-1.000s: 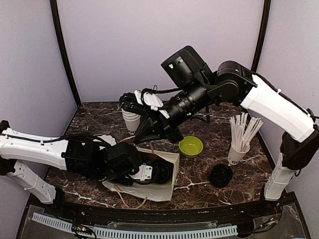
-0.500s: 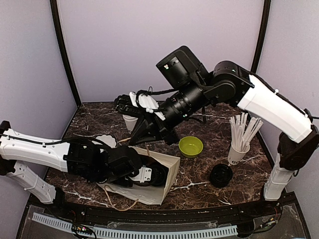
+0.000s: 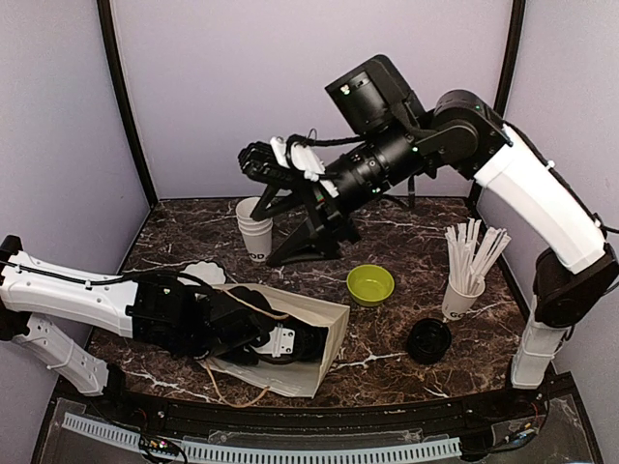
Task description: Pack the takeout coffee
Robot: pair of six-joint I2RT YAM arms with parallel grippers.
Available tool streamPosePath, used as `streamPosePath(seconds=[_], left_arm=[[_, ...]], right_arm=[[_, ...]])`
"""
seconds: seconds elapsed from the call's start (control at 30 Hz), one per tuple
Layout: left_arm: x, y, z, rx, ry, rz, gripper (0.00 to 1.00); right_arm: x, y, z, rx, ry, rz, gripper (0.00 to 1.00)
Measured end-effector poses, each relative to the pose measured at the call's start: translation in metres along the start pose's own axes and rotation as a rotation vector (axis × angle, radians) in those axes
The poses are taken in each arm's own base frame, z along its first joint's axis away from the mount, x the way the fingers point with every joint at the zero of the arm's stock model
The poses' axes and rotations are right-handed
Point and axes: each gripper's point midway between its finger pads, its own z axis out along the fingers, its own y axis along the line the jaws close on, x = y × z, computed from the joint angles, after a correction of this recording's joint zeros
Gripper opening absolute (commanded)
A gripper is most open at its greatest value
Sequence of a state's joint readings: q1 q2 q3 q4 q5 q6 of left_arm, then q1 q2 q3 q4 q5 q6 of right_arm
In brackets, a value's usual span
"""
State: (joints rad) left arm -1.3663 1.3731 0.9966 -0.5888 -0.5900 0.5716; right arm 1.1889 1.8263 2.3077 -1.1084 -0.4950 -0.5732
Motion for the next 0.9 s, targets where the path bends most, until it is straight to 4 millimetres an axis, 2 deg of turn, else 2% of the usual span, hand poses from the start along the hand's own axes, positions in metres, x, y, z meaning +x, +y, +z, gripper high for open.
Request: streamPosePath(seconds=[0.1,0.17,0.27,0.33,0.4,0.47,0.57,0.63,0.7,0.9], left_arm=[[0.001,0.000,0.001,-0.004,0.003,-0.002,0.46],[0.001,0.000,0.001,-0.005,0.003,-0.004,0.46],[0.001,0.000,0.001,-0.005,0.003,-0.007,0.46],[0.001,0.000,0.001,-0.005,0.003,-0.008,0.46],[0.001,0.000,0.001,-0.005,0.003,-0.008,0.46],[0.001,0.000,0.001,-0.005,0.003,-0.010,0.46],[0.001,0.000,0.001,-0.006,0.004,-0.014,0.46],[0.001,0.001,0.001,-0.007,0.004,-0.019,0.46],[0.001,0.001,0.001,-0.008,0.005,-0.027,0.46],[0.002,0.001,0.001,-0.012,0.007,-0.048,0.45]], right_arm=[[-0.005,-0.022,-0.027,0.072,-0.024,-0.028,0.69],[0.004,-0.042,-0.043,0.126,-0.024,-0.013,0.64],[0.045,-0.089,-0.061,0.232,0.022,0.082,0.50],[0.081,-0.118,-0.061,0.271,0.066,0.159,0.43],[0.128,-0.149,-0.050,0.283,0.116,0.267,0.33],[0.175,-0.167,-0.029,0.260,0.169,0.360,0.27],[0.253,-0.178,0.013,0.188,0.262,0.511,0.22],[0.294,-0.174,0.036,0.136,0.310,0.581,0.21],[0.327,-0.165,0.057,0.083,0.350,0.644,0.21],[0.365,-0.159,0.085,0.043,0.381,0.715,0.21]])
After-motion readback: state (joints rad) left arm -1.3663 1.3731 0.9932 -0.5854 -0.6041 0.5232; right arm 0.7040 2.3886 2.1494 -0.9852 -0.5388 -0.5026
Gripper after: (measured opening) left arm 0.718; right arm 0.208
